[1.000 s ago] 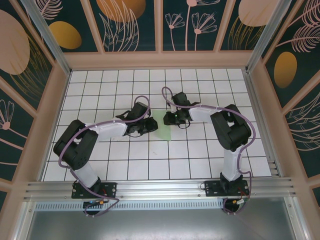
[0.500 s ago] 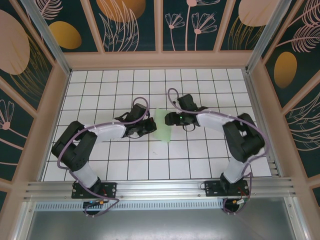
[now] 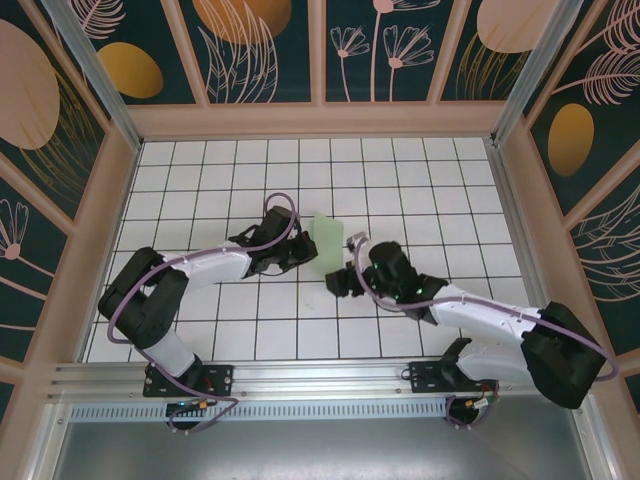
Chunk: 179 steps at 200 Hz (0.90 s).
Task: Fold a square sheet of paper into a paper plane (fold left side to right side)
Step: Third fold the triangle at the center of the table.
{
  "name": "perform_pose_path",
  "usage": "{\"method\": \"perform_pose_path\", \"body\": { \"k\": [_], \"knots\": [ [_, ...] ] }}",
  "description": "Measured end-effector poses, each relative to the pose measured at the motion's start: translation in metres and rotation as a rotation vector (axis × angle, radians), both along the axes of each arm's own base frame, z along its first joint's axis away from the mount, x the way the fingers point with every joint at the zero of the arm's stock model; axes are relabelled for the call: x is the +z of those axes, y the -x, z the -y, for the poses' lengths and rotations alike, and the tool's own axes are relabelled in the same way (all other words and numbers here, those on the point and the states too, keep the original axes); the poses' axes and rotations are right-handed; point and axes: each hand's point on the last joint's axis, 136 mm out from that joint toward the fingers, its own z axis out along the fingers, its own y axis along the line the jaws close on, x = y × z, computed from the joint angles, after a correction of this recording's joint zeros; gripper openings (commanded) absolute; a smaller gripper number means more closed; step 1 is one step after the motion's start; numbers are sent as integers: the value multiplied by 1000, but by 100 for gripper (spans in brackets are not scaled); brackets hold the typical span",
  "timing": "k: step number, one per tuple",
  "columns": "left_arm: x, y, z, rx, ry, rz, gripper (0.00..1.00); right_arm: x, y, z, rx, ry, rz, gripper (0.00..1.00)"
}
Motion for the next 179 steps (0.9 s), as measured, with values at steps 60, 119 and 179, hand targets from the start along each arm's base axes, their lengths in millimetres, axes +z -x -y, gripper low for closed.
{"method": "perform_pose_path", "body": {
  "k": [60,119,179],
  "knots": [
    [3,1,1,6,12,-2,6,-13,29,-25,168,142,351,77],
    [3,3,3,4,14,-3,6,-45,6,-29,177,388,521,76],
    [3,3,3,4,14,-3,7,-39,-20,-42,125,478,644,71]
  ]
}}
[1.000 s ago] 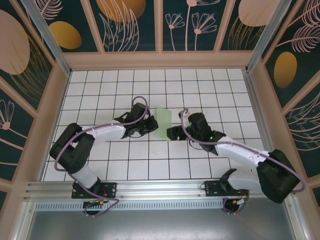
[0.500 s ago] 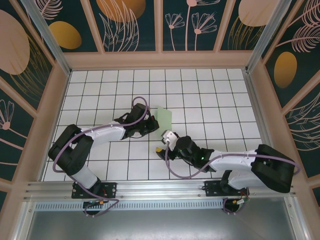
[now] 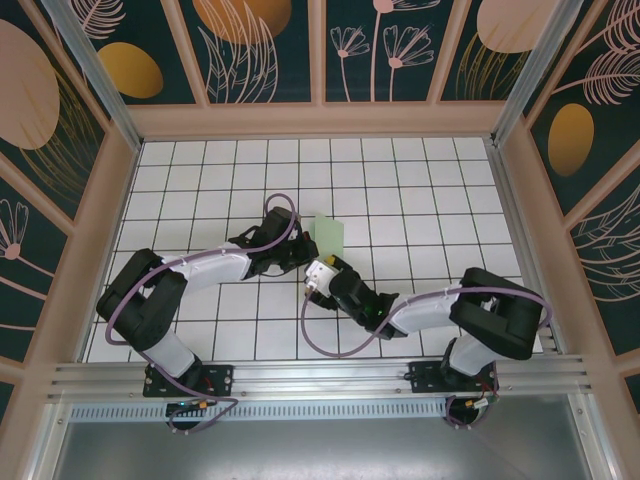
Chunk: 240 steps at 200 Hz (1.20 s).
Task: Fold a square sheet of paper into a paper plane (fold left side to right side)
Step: Third fold the triangle at the center of the table.
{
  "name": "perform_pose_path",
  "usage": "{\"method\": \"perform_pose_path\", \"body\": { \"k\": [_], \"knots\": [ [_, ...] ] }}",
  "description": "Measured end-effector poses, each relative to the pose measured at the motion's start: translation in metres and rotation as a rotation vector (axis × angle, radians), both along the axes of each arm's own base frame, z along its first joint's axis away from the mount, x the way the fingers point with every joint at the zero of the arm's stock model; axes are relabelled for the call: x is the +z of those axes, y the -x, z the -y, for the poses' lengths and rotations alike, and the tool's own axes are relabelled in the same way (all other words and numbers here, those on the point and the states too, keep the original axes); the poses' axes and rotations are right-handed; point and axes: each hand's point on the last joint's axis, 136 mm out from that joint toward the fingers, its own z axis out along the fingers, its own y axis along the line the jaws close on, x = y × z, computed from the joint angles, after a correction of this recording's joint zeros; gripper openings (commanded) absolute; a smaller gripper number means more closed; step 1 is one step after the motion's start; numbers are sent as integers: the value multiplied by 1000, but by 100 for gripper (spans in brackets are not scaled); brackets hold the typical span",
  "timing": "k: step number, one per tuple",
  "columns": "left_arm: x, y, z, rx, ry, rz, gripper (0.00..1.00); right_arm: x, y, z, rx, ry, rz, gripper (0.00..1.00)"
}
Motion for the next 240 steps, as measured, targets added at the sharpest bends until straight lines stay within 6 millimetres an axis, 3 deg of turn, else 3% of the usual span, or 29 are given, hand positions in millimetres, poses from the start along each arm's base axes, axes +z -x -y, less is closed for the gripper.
{"method": "perform_pose_path", "body": {
  "k": [39,95,170,219,240],
  "knots": [
    [0,0,0,-1,0,0,7,-8,-4,-3,-17,33,18,61],
    [0,1,1,-2,0,0,8,-3,-9,-4,-41,30,37,42],
    [0,1,0,-2,0,0,13,-3,-8,-4,-44,28,33,0],
    [-1,1,-2,3,-11,-2,25,-4,-4,-2,-28,41,15,0],
    [2,1,-7,11,-31,9,41,0,-2,-5,-9,22,3,0]
  ]
}}
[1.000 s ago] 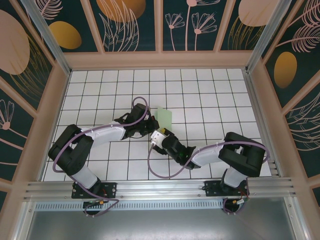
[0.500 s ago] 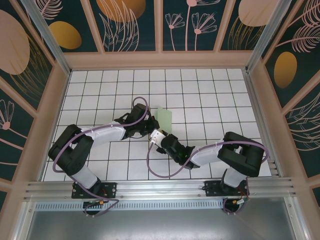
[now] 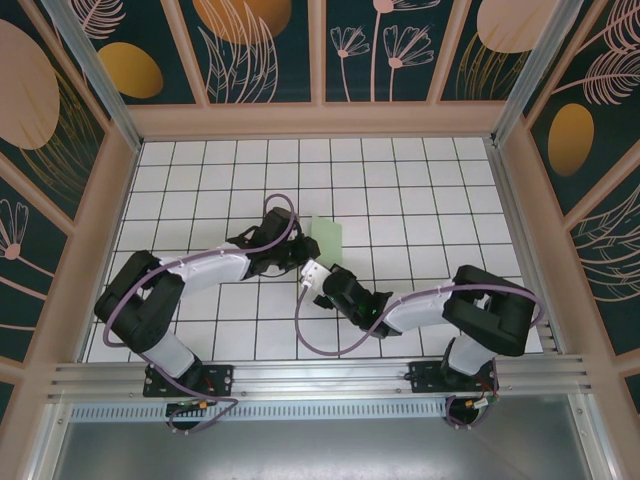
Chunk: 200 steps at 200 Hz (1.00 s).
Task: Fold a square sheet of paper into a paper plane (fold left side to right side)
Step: Third fold the triangle at the center of the table.
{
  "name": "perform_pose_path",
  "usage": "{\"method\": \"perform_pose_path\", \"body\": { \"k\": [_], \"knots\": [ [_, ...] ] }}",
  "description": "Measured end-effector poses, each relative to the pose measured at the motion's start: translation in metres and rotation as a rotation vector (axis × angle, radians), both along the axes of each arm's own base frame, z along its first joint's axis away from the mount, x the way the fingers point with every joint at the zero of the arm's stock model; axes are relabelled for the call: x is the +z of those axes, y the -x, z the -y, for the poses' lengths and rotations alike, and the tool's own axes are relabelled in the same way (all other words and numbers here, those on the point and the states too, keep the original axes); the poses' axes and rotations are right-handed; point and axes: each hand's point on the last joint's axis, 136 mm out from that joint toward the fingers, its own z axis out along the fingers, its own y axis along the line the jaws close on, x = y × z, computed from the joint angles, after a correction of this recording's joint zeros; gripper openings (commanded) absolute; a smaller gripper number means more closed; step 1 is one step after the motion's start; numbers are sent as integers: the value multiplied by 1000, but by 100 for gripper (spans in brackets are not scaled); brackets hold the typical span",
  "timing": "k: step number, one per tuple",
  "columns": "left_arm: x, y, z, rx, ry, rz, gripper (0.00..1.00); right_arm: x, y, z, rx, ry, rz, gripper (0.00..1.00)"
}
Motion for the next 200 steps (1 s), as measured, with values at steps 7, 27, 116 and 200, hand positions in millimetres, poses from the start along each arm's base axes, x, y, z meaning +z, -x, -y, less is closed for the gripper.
{"method": "perform_pose_path", "body": {
  "k": [7,27,116,200],
  "knots": [
    [2,0,-2,2,-6,6,46,1,1,-1,7,-7,-7,0],
    [10,2,-10,3,-38,29,49,1,2,-1,20,-18,-30,0],
    [53,-47,-8,-66,-86,157,34,-9,8,-3,63,-39,-121,0],
    [-54,-77,29,-200,-170,-6,28,-17,8,2,52,-52,-191,0]
  ]
}}
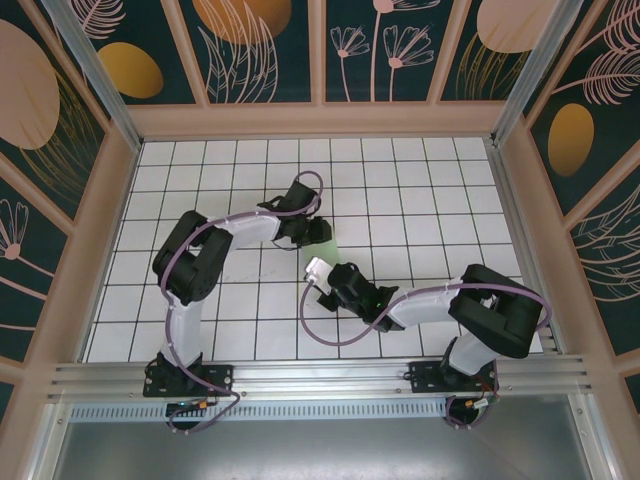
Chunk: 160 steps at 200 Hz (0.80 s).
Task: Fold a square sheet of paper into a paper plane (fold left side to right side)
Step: Third fold the triangle at the center of the table.
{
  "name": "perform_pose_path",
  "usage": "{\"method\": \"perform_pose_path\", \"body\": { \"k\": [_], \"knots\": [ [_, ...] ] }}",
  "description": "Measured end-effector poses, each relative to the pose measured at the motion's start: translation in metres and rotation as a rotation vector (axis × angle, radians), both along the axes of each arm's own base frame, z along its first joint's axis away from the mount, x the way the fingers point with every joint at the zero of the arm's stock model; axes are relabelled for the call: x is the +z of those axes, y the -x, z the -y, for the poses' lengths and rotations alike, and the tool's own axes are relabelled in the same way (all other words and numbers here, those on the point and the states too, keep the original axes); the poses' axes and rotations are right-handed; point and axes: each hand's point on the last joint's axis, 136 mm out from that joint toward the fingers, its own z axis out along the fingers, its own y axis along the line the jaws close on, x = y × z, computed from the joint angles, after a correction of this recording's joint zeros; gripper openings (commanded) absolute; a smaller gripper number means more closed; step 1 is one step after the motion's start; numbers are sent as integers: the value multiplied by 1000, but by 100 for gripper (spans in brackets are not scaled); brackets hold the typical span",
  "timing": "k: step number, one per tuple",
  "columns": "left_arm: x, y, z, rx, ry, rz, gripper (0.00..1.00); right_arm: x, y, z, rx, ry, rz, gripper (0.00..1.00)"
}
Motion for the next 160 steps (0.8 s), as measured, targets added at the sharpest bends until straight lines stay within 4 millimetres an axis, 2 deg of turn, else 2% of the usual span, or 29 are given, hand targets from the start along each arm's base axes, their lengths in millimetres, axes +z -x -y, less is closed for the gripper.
{"method": "perform_pose_path", "body": {
  "k": [43,104,160],
  "knots": [
    [-4,-3,4,-14,1,-2,27,-2,-2,1,-8,-29,-66,0],
    [-5,-3,4,-26,-3,5,26,4,-21,3,-30,-127,-255,0],
    [-6,-4,4,-27,0,5,25,2,-38,20,-86,-218,-406,0]
  ]
}}
